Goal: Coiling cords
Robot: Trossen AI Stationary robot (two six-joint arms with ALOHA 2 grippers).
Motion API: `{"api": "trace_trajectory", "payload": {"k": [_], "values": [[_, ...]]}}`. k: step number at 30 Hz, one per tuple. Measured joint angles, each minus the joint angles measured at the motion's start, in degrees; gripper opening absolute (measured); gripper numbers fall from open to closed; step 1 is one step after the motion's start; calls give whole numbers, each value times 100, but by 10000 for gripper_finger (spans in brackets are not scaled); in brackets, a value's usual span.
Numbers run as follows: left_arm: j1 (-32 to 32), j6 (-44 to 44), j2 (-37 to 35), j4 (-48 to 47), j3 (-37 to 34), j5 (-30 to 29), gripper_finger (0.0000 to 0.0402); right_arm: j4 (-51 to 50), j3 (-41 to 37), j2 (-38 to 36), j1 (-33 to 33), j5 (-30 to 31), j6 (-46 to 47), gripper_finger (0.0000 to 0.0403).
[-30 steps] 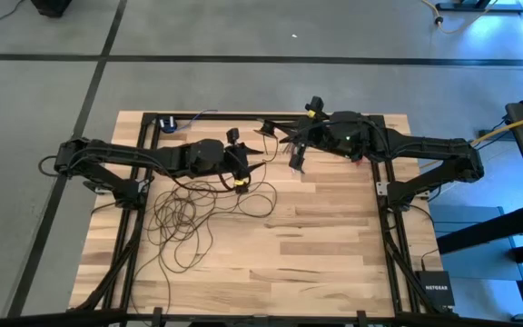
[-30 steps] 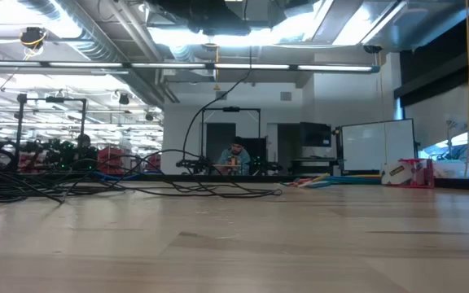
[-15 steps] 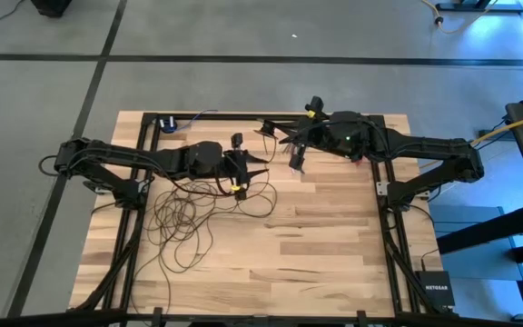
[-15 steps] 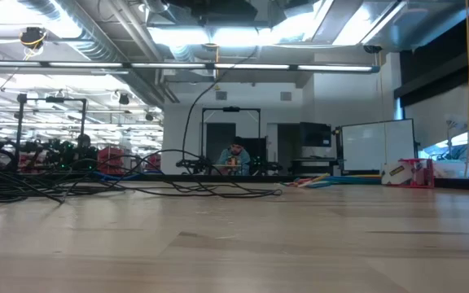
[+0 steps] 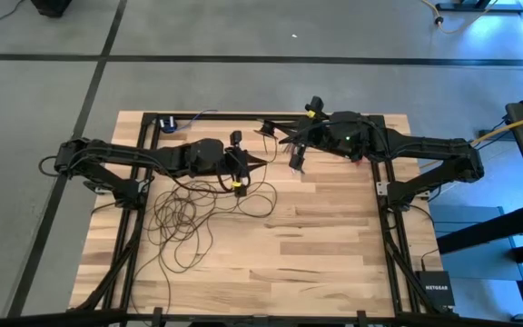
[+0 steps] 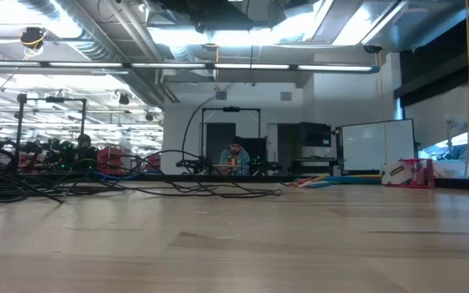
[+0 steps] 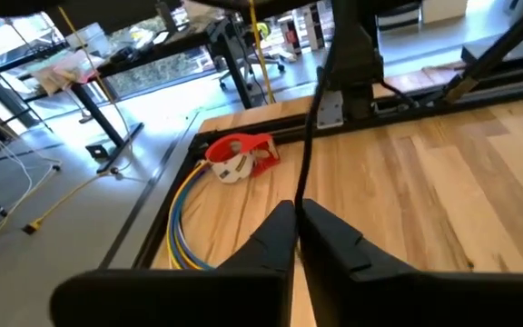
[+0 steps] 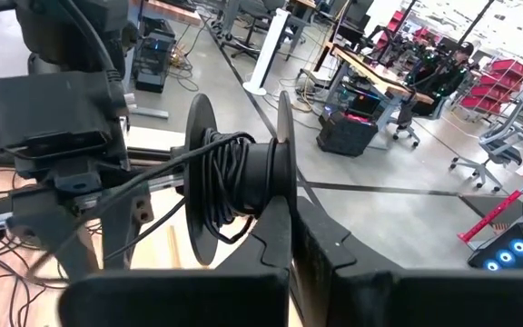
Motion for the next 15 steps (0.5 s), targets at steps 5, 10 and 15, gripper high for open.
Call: {"api": "trace_trajectory", "payload": {"k": [5, 10, 15], "values": [[148, -51, 4, -169, 0, 6, 4, 143, -2, 2, 0, -130, 0, 3], [387, -253, 31, -372, 0, -63, 3, 413, -2, 2, 0, -531, 124, 3], [600, -359, 201, -442, 0, -94, 2, 666, -6, 4, 4, -799, 152, 3]]}}
